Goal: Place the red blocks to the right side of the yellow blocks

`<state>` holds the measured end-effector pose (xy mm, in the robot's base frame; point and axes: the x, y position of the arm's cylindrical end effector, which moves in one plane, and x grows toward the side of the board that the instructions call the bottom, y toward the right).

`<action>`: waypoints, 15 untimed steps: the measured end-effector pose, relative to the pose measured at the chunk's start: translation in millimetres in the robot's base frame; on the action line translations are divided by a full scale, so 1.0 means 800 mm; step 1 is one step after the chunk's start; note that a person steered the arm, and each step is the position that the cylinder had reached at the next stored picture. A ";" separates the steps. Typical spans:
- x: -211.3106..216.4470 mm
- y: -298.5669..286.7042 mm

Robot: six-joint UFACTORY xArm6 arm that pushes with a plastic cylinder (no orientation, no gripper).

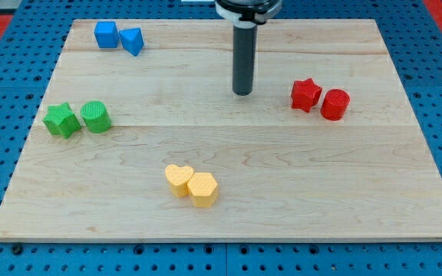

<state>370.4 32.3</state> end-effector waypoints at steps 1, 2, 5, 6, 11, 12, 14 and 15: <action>-0.012 0.037; -0.004 0.109; 0.030 0.212; 0.011 0.243; 0.073 0.082; 0.080 0.023; 0.171 0.113; 0.124 0.142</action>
<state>469.2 146.2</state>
